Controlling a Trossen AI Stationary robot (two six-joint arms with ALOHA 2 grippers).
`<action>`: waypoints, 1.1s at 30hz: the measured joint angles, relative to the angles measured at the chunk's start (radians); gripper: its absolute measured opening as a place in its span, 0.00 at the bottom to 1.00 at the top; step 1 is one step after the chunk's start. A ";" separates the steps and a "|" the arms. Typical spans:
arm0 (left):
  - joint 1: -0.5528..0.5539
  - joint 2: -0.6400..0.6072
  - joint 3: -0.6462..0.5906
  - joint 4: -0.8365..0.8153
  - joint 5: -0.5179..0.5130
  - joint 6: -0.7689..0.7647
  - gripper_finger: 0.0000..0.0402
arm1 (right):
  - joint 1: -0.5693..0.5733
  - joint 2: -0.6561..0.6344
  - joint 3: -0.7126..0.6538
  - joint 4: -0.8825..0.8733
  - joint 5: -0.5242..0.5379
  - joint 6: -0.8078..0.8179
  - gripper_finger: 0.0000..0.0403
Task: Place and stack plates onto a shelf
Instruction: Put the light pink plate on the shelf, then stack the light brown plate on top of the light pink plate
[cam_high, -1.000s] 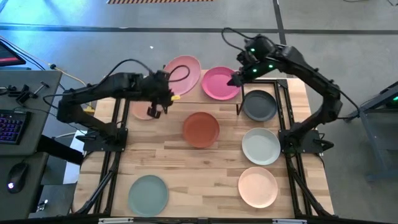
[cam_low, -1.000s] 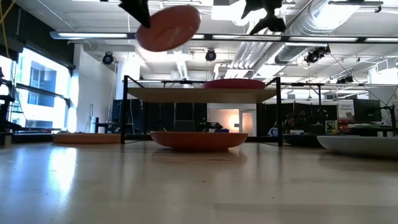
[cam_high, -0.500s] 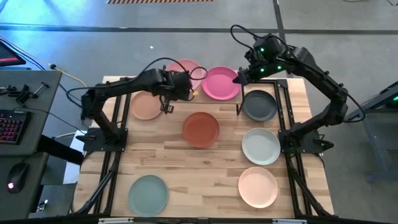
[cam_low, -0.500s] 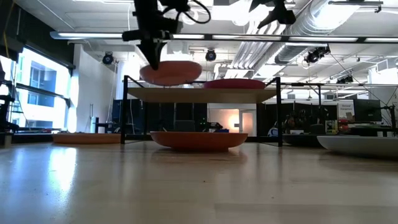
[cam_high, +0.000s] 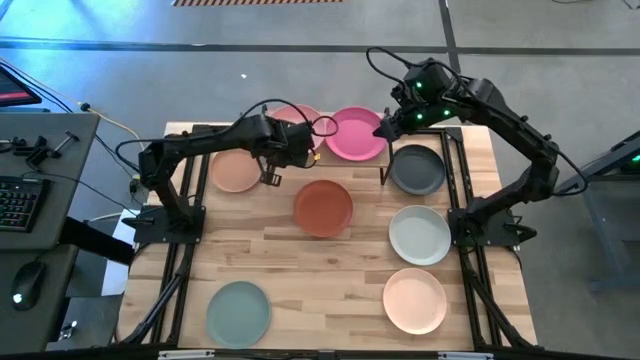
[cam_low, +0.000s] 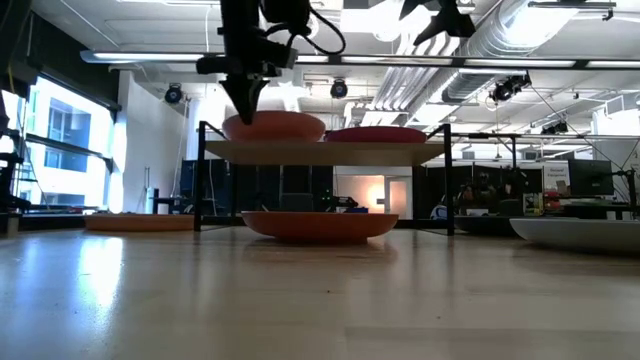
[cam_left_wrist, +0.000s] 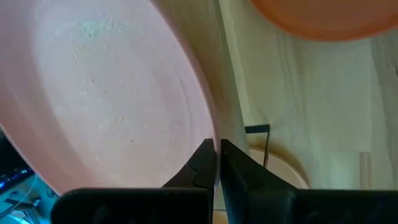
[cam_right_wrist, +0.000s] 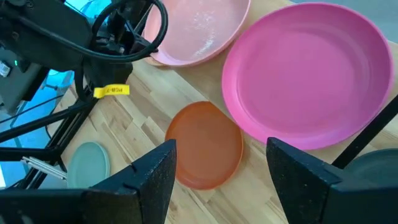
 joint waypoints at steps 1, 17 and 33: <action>0.000 0.007 0.001 0.002 -0.002 -0.004 0.00 | 0.001 0.000 0.000 0.000 0.000 0.000 0.57; -0.003 0.046 0.000 0.005 -0.046 -0.028 0.02 | 0.006 0.000 0.000 0.000 0.001 0.004 0.57; -0.013 0.039 -0.001 0.059 0.020 0.005 0.21 | 0.006 0.000 0.000 0.000 0.001 0.004 0.57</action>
